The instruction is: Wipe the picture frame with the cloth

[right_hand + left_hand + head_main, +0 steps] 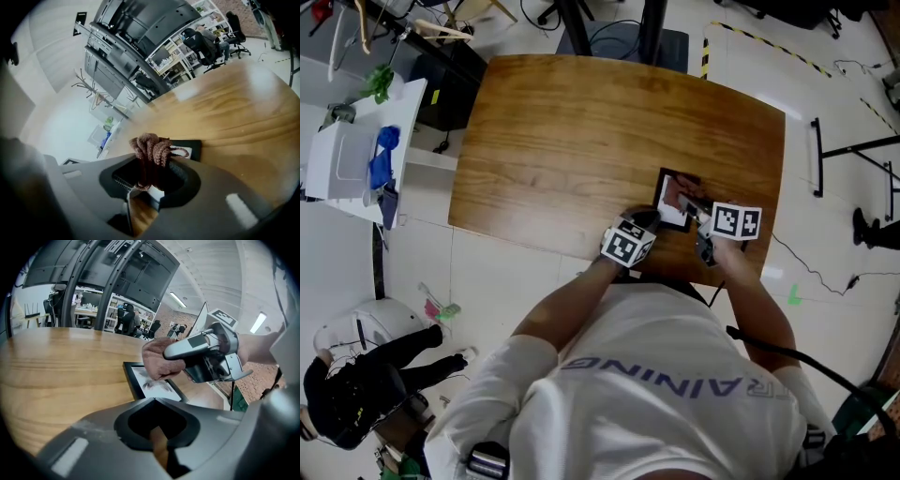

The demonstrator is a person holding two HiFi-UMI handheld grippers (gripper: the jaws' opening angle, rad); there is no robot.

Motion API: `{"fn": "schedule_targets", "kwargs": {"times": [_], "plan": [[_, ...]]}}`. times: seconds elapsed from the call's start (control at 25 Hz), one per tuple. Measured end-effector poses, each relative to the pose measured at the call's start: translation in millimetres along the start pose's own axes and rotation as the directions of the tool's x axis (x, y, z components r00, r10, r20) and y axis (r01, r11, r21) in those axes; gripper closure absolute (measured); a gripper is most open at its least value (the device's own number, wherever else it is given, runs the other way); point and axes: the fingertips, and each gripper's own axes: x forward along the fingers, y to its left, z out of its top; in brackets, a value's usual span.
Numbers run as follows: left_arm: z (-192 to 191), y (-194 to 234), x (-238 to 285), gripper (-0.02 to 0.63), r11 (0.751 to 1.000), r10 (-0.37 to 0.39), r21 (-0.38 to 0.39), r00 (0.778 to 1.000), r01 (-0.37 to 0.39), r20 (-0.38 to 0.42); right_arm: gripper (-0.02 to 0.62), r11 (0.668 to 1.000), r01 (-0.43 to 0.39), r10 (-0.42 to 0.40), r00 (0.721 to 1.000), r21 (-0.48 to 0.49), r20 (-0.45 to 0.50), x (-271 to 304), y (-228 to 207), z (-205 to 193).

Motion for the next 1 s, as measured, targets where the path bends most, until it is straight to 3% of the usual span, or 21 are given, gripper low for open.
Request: {"fn": "schedule_targets", "kwargs": {"times": [0.2, 0.44, 0.76, 1.0], "plan": [[0, -1, 0, 0.6, 1.0, 0.0, 0.003, 1.0, 0.0, 0.003, 0.474, 0.999, -0.023, 0.024, 1.0, 0.024, -0.017, 27, 17, -9], [1, 0, 2, 0.6, 1.0, 0.002, 0.0, 1.0, -0.002, 0.008, 0.474, 1.0, 0.01, -0.009, 0.998, 0.013, -0.063, 44, 13, -26], [-1, 0, 1, 0.6, 1.0, 0.009, 0.008, 1.0, -0.009, 0.009, 0.474, 0.996, 0.083, -0.083, 0.996, 0.016, -0.036, 24, -12, -27], [-2, 2, 0, 0.6, 1.0, 0.009, 0.009, 1.0, -0.009, 0.006, 0.474, 0.991, 0.108, -0.108, 0.994, 0.085, -0.004, -2, -34, -29]]}}
